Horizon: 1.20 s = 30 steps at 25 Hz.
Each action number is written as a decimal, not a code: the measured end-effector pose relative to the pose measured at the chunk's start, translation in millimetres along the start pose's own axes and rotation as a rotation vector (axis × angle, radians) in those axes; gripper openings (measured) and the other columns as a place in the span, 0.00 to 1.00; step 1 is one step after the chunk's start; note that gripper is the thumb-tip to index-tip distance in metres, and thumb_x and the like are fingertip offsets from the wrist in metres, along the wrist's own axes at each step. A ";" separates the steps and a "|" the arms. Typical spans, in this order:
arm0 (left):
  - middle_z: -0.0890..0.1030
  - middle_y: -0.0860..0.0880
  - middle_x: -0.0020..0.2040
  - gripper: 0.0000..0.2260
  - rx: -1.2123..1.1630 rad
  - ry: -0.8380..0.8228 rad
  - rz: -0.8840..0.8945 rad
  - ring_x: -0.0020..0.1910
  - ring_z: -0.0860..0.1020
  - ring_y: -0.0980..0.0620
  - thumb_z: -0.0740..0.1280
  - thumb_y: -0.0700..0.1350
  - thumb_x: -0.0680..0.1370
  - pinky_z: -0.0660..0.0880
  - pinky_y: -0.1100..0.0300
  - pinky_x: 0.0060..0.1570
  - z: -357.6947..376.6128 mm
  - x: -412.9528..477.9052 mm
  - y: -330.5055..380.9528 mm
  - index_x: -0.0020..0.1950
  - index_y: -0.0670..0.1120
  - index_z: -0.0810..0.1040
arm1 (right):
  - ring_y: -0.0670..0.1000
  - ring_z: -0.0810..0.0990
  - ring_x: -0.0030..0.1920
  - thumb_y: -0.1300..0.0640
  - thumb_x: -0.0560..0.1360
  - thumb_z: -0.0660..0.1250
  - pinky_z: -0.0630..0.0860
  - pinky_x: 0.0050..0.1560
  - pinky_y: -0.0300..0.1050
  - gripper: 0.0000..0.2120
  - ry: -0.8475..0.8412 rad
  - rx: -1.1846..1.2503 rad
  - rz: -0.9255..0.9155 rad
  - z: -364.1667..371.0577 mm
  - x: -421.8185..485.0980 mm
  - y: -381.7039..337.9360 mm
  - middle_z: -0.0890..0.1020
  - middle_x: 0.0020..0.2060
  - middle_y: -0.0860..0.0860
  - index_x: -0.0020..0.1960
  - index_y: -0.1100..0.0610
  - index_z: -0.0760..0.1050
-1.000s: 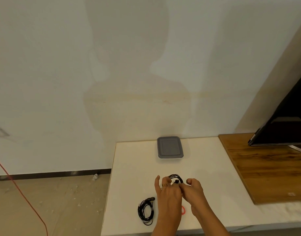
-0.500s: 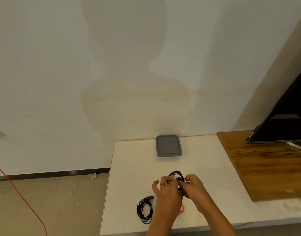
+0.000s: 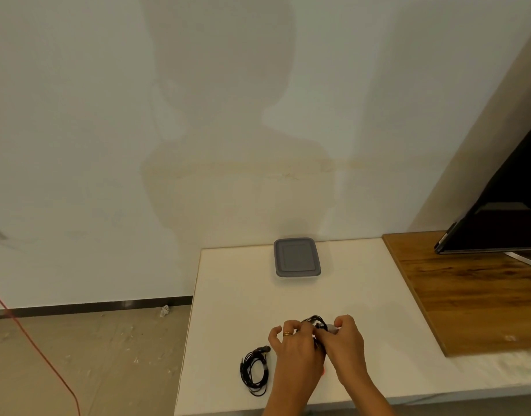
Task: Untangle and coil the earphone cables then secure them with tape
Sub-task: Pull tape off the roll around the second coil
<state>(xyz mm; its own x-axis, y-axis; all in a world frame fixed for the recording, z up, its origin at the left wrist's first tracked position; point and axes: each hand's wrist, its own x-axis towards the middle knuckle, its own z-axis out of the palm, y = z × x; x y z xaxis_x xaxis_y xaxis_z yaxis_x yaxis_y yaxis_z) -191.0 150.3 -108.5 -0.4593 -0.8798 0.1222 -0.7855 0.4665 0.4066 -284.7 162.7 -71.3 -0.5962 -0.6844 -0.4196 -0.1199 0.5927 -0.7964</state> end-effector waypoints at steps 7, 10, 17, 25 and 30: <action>0.79 0.61 0.27 0.12 -0.080 0.082 -0.082 0.42 0.81 0.60 0.75 0.52 0.61 0.59 0.54 0.52 -2.7 3.2 -0.4 0.40 0.57 0.76 | 0.59 0.82 0.46 0.60 0.70 0.74 0.81 0.44 0.49 0.14 -0.085 0.119 0.157 0.7 11.6 -7.0 0.80 0.47 0.59 0.50 0.57 0.71; 0.79 0.62 0.29 0.11 -0.126 0.071 -0.112 0.44 0.81 0.60 0.76 0.52 0.61 0.58 0.54 0.52 -5.9 4.0 -0.1 0.39 0.57 0.77 | 0.57 0.82 0.42 0.64 0.70 0.72 0.79 0.37 0.44 0.14 -0.124 0.207 0.175 -0.9 10.7 -10.5 0.81 0.47 0.60 0.52 0.58 0.72; 0.80 0.62 0.38 0.07 -0.298 0.002 -0.365 0.53 0.74 0.63 0.62 0.55 0.75 0.55 0.57 0.57 -22.0 1.0 -3.9 0.42 0.57 0.78 | 0.55 0.83 0.44 0.66 0.74 0.66 0.79 0.37 0.40 0.06 -0.184 0.222 0.107 1.0 4.8 -15.7 0.82 0.47 0.57 0.49 0.57 0.76; 0.83 0.48 0.33 0.11 -0.843 -0.099 -0.709 0.32 0.79 0.56 0.68 0.48 0.76 0.74 0.61 0.36 -38.7 9.6 -23.3 0.39 0.46 0.86 | 0.48 0.81 0.52 0.62 0.78 0.63 0.75 0.45 0.35 0.10 -0.352 -0.046 -0.129 1.4 -3.1 -7.4 0.82 0.51 0.46 0.53 0.48 0.71; 0.85 0.48 0.44 0.09 -1.176 -0.101 -0.911 0.49 0.81 0.50 0.67 0.41 0.76 0.75 0.59 0.51 -41.1 6.7 -30.2 0.39 0.40 0.84 | 0.46 0.82 0.45 0.60 0.74 0.69 0.74 0.39 0.30 0.06 -0.175 -0.050 -0.315 -3.0 1.3 -9.7 0.83 0.44 0.44 0.47 0.50 0.75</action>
<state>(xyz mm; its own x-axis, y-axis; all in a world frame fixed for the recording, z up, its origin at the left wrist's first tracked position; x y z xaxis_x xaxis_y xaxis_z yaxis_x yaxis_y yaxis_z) -153.3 126.6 -82.8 -0.0720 -0.7884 -0.6109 -0.0580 -0.6082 0.7917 -286.8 157.4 -62.8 -0.3799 -0.8963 -0.2289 -0.3168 0.3585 -0.8781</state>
